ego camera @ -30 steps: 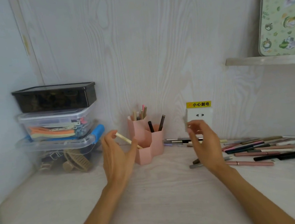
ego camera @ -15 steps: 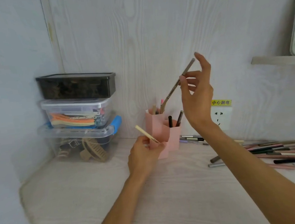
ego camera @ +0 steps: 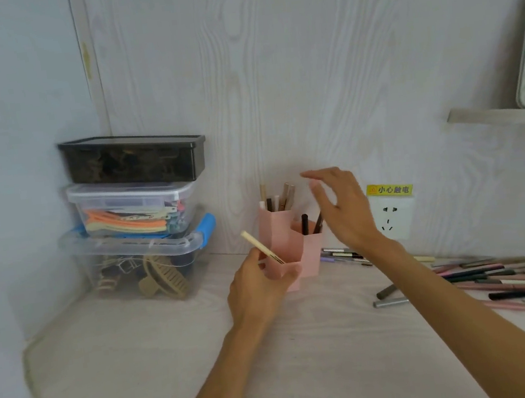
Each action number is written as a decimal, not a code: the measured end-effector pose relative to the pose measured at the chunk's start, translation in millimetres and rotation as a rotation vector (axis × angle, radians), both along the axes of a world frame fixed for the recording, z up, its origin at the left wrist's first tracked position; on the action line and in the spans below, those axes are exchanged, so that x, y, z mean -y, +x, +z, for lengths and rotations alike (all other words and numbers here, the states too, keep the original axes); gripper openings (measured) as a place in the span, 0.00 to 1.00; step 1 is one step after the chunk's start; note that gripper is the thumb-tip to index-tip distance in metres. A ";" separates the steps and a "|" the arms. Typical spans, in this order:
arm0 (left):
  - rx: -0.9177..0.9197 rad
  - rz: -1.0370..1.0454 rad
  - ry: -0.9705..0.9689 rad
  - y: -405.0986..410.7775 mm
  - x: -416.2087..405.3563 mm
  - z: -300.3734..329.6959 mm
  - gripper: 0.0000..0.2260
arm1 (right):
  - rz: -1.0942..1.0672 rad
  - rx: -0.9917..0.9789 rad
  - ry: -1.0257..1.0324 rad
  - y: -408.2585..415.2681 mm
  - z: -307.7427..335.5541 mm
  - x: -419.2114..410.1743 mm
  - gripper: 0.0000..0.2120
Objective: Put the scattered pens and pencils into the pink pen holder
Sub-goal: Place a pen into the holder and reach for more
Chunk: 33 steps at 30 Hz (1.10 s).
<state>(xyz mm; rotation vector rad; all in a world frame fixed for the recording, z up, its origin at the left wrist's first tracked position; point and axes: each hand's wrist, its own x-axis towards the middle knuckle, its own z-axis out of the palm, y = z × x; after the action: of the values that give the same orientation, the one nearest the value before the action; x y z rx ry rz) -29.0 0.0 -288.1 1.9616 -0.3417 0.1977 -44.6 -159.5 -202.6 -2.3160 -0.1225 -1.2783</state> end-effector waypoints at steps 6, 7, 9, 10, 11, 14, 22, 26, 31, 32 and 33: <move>0.036 0.049 0.062 3.4 -6.4 -4.8 0.17 | -0.289 -0.453 -0.061 -24.5 -70.2 55.5 0.10; 0.040 0.079 0.059 5.0 -8.8 -4.7 0.17 | -0.287 -0.558 -0.166 -23.8 -80.9 58.1 0.14; 0.004 0.129 0.019 9.8 -13.8 -3.1 0.15 | -0.267 -0.658 -0.283 -18.5 -93.0 59.4 0.19; -0.027 0.146 -0.005 12.5 -16.5 -2.1 0.14 | -0.251 -0.687 -0.282 -15.3 -93.5 56.9 0.20; -0.048 0.156 -0.016 14.9 -19.5 -1.7 0.15 | -0.233 -0.726 -0.257 -11.8 -92.3 53.6 0.20; -0.030 0.152 0.035 14.1 -20.1 -3.1 0.17 | -0.212 -0.770 -0.221 -9.4 -92.2 51.8 0.19; 0.015 0.086 0.042 3.5 -9.0 -5.5 0.17 | -0.143 -0.759 -0.220 -34.7 -94.3 63.4 0.16; 0.014 0.068 0.046 3.7 -7.5 -7.2 0.22 | -0.216 -0.809 -0.192 -33.7 -90.4 64.3 0.25; 0.041 -0.027 0.043 4.5 -5.8 -6.1 0.19 | -0.269 -0.759 -0.186 -41.2 -89.7 72.7 0.21; 0.044 -0.041 0.050 3.8 -4.7 -6.2 0.18 | -0.261 -0.753 -0.175 -44.7 -88.7 74.5 0.19; 0.047 -0.051 0.059 3.6 -3.9 -6.4 0.17 | -0.244 -0.761 -0.170 -48.4 -86.9 76.8 0.17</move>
<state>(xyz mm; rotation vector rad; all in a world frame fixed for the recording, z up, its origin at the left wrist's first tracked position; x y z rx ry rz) -25.4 3.9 -294.4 2.0062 -0.4321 0.2025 -93.0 -236.4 -289.5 -2.8631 0.3259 -0.4135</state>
